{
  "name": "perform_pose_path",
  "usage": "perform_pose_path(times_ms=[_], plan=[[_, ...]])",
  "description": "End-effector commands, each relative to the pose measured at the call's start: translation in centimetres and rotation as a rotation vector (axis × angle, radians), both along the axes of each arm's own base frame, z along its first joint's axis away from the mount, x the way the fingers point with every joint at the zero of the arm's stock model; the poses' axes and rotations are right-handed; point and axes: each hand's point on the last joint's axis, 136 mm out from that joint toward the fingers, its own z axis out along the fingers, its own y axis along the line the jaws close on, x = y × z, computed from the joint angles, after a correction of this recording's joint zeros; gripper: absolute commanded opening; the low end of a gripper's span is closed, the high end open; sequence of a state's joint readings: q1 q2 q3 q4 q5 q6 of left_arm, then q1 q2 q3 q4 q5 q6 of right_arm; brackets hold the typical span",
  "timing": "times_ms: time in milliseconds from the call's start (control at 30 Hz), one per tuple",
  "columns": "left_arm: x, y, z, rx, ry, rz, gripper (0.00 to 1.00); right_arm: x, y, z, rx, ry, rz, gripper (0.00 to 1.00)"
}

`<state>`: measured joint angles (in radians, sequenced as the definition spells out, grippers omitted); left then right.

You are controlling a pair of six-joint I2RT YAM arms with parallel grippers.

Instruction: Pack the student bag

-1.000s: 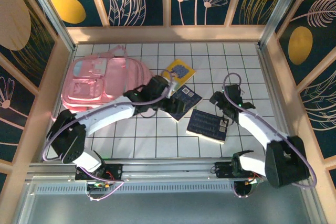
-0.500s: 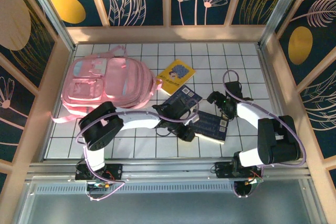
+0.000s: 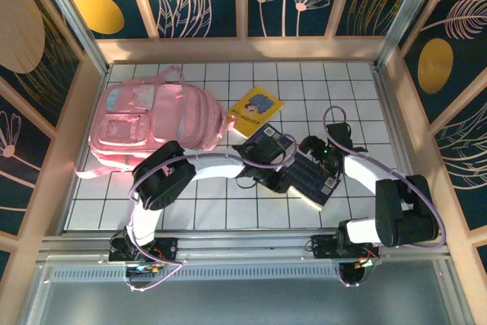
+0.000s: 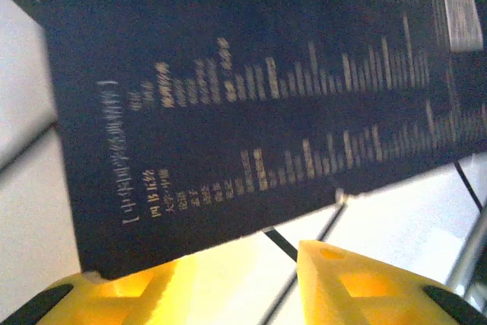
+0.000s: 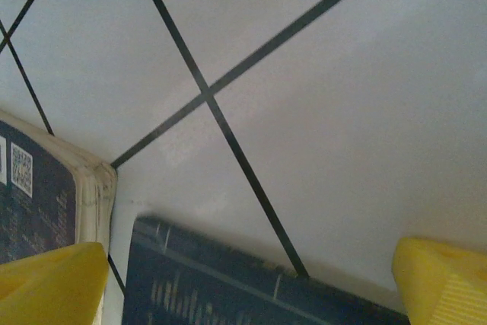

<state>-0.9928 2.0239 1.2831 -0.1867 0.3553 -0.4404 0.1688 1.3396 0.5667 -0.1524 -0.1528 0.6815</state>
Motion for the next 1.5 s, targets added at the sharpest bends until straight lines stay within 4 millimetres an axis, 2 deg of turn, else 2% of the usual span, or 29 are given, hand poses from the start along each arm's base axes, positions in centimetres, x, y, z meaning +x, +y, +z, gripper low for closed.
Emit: perform_pose_path(times_ms=[0, 100, 267, 400, 467, 633, 800, 900, 967, 1200, 1467], plan=[[4.8, 1.0, 0.4, 0.010, -0.053, 0.117, 0.40, -3.0, 0.9, -1.4, 0.034, 0.082, 0.036, 0.97], [7.0, 1.7, 0.0, 0.017, -0.049, 0.160, 0.41, -4.2, 1.6, -1.7, 0.079, 0.099, 0.036, 0.97], [8.1, 2.2, -0.9, 0.021, -0.033, 0.183, 0.43, -5.6, 4.7, -0.2, 0.188, 0.068, 0.092, 0.97], [9.0, 4.0, 0.2, 0.011, -0.048, 0.235, 0.47, -6.8, 7.4, 0.8, 0.238, 0.053, 0.172, 0.97], [9.3, 5.0, 1.1, -0.001, -0.060, 0.261, 0.49, -7.1, 7.6, 0.8, 0.242, 0.054, 0.187, 0.96], [7.7, 6.8, 2.9, -0.028, -0.056, 0.280, 0.52, -6.9, 5.3, -0.1, 0.103, 0.050, 0.176, 0.96], [5.2, 8.4, 4.3, -0.083, -0.036, 0.284, 0.58, -7.8, 6.2, -0.1, 0.172, 0.047, 0.240, 0.95], [3.1, 8.1, 3.7, -0.152, 0.062, 0.254, 0.57, -8.5, 6.4, 0.2, 0.212, 0.014, 0.256, 0.91], [2.3, 7.9, 3.2, -0.189, 0.101, 0.255, 0.57, -9.0, 6.4, 0.3, 0.243, 0.004, 0.258, 0.89], [1.7, 7.5, 1.3, -0.209, 0.155, 0.248, 0.55, -9.5, 7.9, 0.9, 0.345, -0.036, 0.336, 0.76], [2.0, 6.0, 0.9, -0.233, 0.194, 0.228, 0.55, -9.4, 9.5, 1.0, 0.398, -0.030, 0.432, 0.75]])
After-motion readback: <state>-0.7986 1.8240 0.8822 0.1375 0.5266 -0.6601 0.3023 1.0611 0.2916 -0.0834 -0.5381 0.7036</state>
